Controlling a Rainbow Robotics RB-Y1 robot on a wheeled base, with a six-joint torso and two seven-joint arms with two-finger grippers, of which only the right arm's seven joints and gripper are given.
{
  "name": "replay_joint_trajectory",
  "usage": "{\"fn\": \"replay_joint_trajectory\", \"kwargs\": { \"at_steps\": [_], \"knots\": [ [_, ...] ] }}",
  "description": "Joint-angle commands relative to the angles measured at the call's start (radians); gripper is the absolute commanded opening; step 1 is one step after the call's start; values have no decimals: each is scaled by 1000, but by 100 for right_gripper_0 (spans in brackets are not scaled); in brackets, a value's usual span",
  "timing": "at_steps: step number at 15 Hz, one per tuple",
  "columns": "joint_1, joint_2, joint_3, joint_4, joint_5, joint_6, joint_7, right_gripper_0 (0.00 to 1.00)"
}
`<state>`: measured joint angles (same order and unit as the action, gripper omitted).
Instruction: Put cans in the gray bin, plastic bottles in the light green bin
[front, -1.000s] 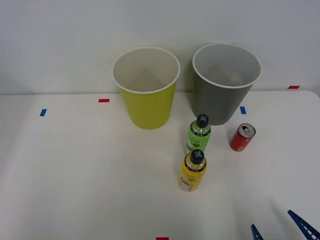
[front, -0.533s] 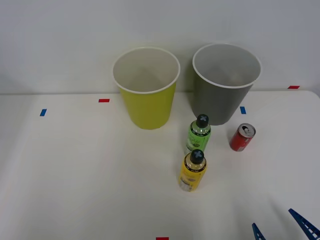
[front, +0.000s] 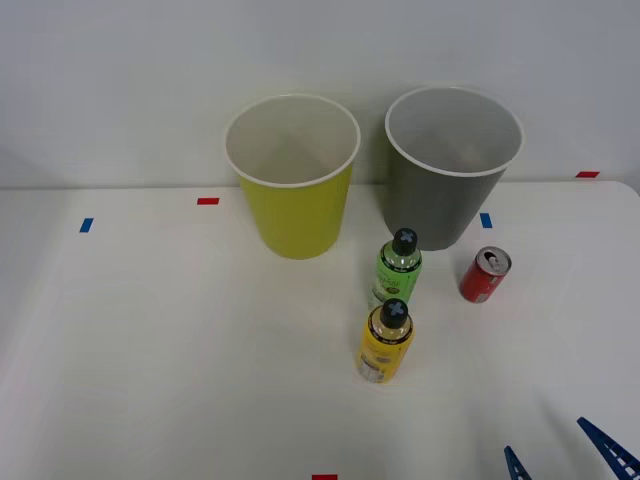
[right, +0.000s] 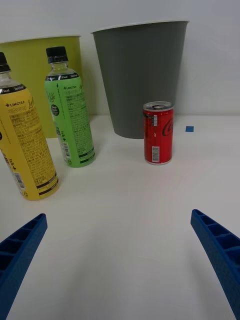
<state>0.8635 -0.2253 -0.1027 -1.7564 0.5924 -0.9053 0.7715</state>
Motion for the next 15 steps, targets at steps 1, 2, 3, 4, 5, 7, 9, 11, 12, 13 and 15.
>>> {"fn": "replay_joint_trajectory", "kwargs": {
  "at_steps": [1,2,3,4,5,7,9,11,12,13,15],
  "knots": [
    [0,0,0,0,0,0,0,100],
    [0,0,0,0,0,0,0,100],
    [0,0,0,0,0,0,0,100],
    [0,0,0,0,0,0,0,100],
    [0,0,0,0,0,0,0,100],
    [0,0,0,0,0,0,0,100],
    [0,0,0,0,0,0,0,100],
    [0,0,0,0,0,0,0,100],
    [0,0,0,0,0,0,0,100],
    [0,0,0,0,0,0,0,100],
    [0,0,0,0,0,0,0,100]
  ]
}}
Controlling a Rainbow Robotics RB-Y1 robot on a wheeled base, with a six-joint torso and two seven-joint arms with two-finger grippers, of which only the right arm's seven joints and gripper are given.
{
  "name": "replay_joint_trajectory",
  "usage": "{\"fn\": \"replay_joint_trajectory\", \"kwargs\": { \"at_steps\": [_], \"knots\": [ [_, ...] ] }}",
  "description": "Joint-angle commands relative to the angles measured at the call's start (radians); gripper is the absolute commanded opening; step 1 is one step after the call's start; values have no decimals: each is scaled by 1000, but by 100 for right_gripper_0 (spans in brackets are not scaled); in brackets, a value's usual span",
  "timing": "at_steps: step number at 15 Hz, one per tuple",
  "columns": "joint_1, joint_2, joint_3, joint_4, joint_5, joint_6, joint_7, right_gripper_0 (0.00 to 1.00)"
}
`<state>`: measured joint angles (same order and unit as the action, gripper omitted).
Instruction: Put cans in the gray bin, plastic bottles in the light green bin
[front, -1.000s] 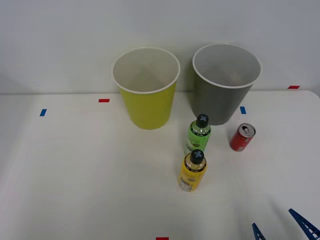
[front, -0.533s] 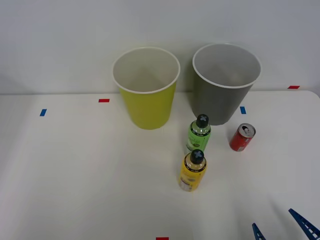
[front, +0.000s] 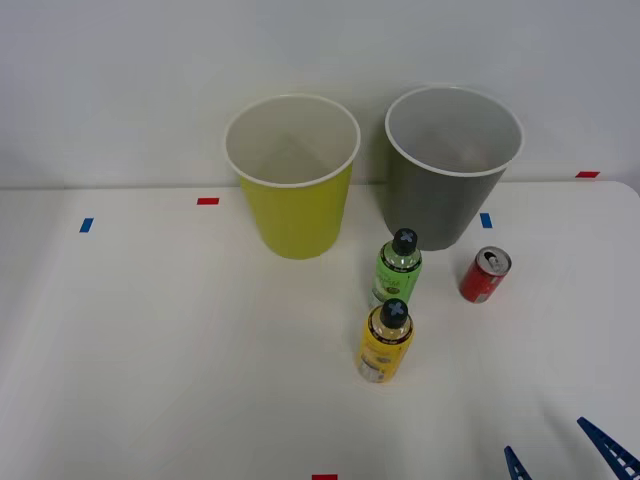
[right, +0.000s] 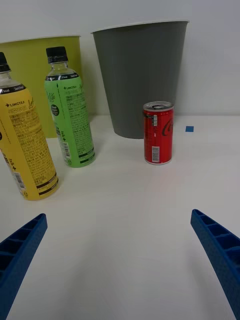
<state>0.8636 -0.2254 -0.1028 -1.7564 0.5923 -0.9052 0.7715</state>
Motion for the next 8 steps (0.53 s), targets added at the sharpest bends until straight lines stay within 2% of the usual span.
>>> {"fn": "replay_joint_trajectory", "kwargs": {
  "at_steps": [1,8],
  "knots": [
    [0,0,0,0,0,0,0,100],
    [0,0,0,0,0,0,0,100]
  ]
}}
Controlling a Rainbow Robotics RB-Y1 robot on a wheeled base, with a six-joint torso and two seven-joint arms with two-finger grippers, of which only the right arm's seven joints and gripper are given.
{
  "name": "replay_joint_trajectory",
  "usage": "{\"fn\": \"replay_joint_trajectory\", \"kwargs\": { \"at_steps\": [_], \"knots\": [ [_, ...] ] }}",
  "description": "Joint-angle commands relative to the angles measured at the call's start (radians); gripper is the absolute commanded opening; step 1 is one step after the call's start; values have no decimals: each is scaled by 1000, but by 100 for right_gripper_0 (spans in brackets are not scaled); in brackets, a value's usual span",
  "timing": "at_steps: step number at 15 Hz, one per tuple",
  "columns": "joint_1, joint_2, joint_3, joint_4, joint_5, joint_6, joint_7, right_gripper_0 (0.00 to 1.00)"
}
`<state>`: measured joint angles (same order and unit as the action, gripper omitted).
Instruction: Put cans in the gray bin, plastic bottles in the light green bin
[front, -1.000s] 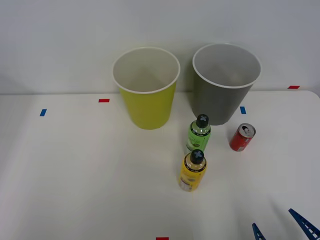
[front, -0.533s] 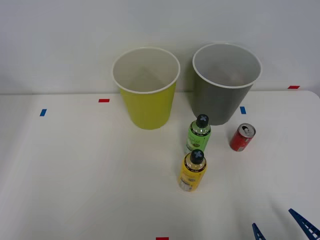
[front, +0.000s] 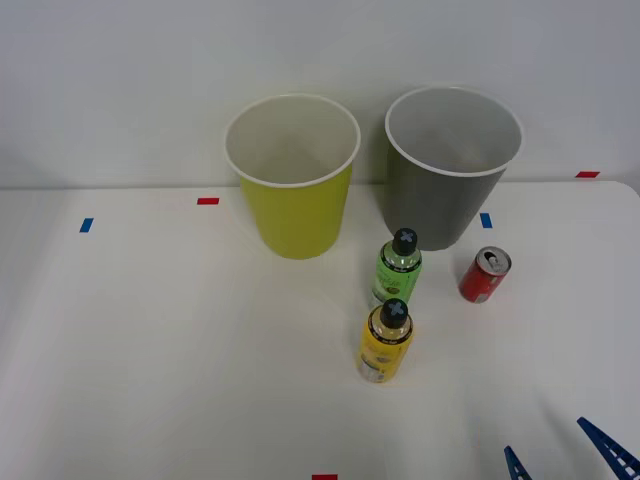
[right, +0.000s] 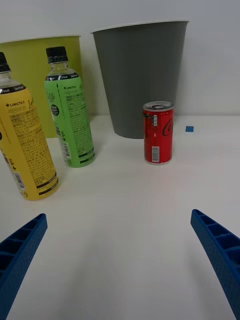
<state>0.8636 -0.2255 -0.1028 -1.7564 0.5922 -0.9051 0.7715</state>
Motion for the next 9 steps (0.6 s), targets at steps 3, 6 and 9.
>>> {"fn": "replay_joint_trajectory", "kwargs": {
  "at_steps": [3,6,9],
  "knots": [
    [0,0,0,0,0,0,0,100],
    [0,0,0,0,0,0,0,100],
    [0,0,0,0,0,0,0,100]
  ]
}}
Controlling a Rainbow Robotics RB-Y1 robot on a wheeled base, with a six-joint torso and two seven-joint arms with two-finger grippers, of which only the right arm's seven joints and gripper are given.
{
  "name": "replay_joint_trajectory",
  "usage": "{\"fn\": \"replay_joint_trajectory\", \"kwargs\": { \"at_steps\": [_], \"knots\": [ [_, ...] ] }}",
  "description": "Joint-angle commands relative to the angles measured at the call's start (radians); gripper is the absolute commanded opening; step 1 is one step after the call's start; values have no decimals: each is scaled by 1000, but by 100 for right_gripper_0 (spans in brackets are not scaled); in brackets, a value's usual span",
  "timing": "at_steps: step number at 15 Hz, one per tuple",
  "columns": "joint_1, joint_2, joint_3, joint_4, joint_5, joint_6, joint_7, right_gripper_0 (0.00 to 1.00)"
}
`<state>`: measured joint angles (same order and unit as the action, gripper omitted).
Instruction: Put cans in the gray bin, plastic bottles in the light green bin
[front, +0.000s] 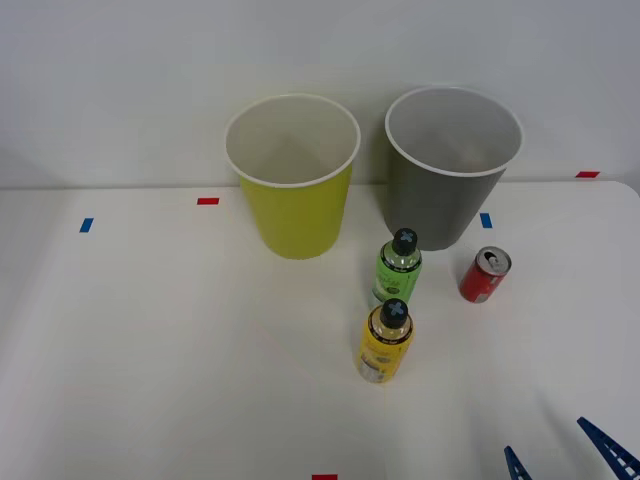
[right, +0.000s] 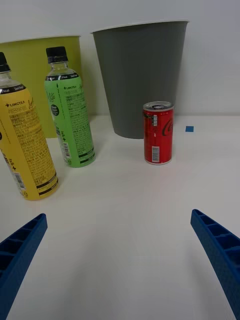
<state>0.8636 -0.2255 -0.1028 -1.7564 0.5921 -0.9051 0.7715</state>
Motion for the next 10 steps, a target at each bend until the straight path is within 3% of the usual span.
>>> {"fn": "replay_joint_trajectory", "kwargs": {
  "at_steps": [1,10],
  "knots": [
    [0,0,0,0,0,0,0,100],
    [0,0,0,0,0,0,0,100]
  ]
}}
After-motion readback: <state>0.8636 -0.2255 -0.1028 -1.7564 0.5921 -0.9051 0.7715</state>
